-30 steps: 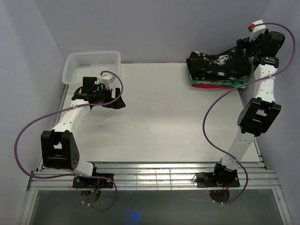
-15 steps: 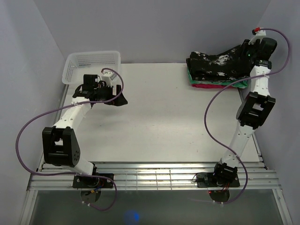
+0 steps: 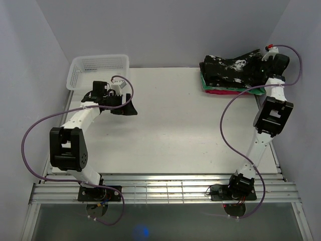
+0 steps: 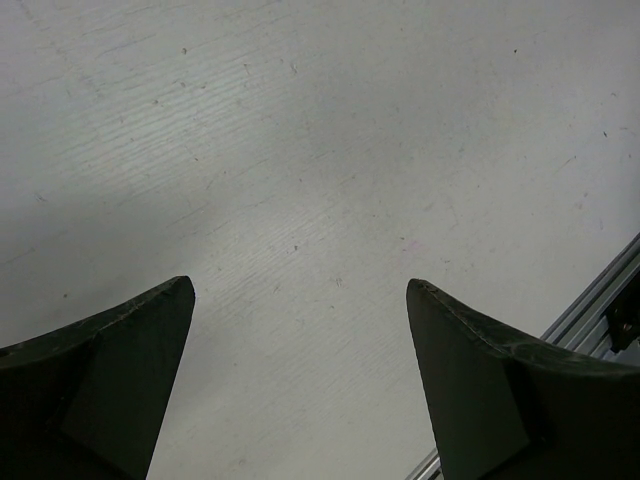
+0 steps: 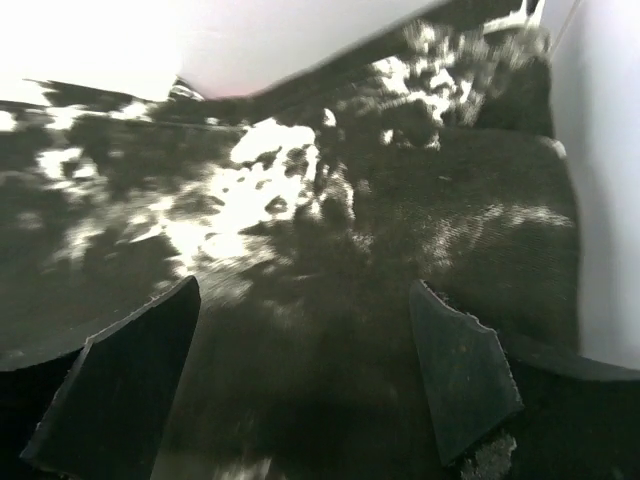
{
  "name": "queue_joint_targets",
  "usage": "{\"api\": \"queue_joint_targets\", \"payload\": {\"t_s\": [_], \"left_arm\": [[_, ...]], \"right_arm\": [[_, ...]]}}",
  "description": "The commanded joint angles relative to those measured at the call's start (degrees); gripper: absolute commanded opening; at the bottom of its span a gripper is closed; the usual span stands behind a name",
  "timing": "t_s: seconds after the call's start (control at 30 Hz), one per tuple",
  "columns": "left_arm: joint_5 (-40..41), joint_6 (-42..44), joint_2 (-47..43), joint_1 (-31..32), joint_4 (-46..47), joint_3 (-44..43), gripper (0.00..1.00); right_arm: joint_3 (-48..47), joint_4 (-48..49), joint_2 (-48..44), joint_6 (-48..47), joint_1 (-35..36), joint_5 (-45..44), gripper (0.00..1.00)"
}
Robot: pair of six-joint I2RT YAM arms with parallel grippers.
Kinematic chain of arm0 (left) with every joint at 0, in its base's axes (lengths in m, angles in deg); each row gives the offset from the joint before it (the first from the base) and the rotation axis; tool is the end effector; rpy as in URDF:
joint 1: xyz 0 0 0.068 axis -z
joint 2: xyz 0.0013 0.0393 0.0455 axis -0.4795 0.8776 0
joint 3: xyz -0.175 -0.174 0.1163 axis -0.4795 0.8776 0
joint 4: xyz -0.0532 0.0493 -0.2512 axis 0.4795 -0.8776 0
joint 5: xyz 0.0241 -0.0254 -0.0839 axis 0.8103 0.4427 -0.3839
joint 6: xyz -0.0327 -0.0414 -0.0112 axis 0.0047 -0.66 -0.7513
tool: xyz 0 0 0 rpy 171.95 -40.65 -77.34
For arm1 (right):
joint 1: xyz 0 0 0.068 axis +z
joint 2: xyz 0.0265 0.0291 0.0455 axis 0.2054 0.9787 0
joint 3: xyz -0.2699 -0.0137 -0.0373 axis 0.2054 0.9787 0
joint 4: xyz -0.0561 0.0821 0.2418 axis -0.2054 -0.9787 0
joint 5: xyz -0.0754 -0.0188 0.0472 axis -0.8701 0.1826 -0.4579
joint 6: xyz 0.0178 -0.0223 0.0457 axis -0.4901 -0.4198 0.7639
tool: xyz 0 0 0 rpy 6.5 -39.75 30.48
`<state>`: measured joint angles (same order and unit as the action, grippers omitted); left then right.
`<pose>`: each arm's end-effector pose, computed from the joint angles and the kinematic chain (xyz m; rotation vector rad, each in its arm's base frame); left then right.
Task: Fold and stack the trousers
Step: Neatly place the folded trousers to the corner
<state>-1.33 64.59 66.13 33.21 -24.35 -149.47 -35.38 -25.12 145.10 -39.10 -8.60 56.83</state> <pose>0.3353 -0.0481 0.2427 0.3783 2.3929 -0.8279 0.5356 -0.1830 0.2476 -0.0133 1.8484 0.1535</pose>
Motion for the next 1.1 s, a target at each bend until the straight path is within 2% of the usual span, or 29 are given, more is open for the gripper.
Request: {"api": "queue_joint_targets", "payload": {"t_s": [0.0, 0.1, 0.23, 0.3, 0.4, 0.43, 0.53, 0.57, 0.67, 0.8, 1.07], "left_arm": [[-1.5, 1.2, -1.8, -0.5, -0.3, -3.6, 0.98], [-1.3, 1.2, -1.7, -1.0, -1.3, -6.6, 0.98], [-1.8, 2.4, 2.6, -1.7, -8.1, -14.9, 0.98], [-2.1, 3.6, 3.8, -1.7, -12.7, -16.6, 0.98], [-2.4, 6.0, 2.0, -1.8, -13.7, -15.1, 0.98], [-2.5, 6.7, 1.1, -1.8, -13.7, -14.3, 0.98], [-0.8, 8.6, -2.8, -1.8, -12.9, -10.0, 0.98], [-0.1, 9.1, -3.8, -1.8, -12.9, -8.8, 0.98], [2.8, 10.2, -7.7, -1.8, -12.6, -3.4, 0.98], [3.7, 11.5, -14.0, -1.8, -11.7, 5.0, 0.98], [4.0, 10.3, -18.9, -1.9, -10.1, 9.6, 0.98]], "right_arm": [[-0.6, 2.1, -8.6, 0.5, -1.5, 6.2, 0.9], [-3.0, -4.7, -13.2, 0.3, -0.7, 11.1, 0.9], [-2.3, -16.5, -20.8, -4.1, 0.9, 15.3, 0.9], [-0.7, -26.3, -25.8, -7.3, 2.3, 16.1, 0.9], [7.9, -35.7, -33.7, -14.0, 4.9, 14.0, 0.9], [15.3, -37.2, -36.0, -17.0, 5.7, 13.4, 0.9], [28.6, -39.2, -49.5, -21.1, 8.3, 11.6, 0.9], [38.0, -38.6, -52.2, -21.3, 8.8, 11.2, 0.9], [52.6, -36.6, -62.1, -22.0, 11.6, 10.3, 0.9], [61.1, -36.5, -70.2, -21.7, 14.0, 9.0, 0.9], [68.7, -37.0, -77.9, -20.9, 15.1, 7.2, 0.9]]}}
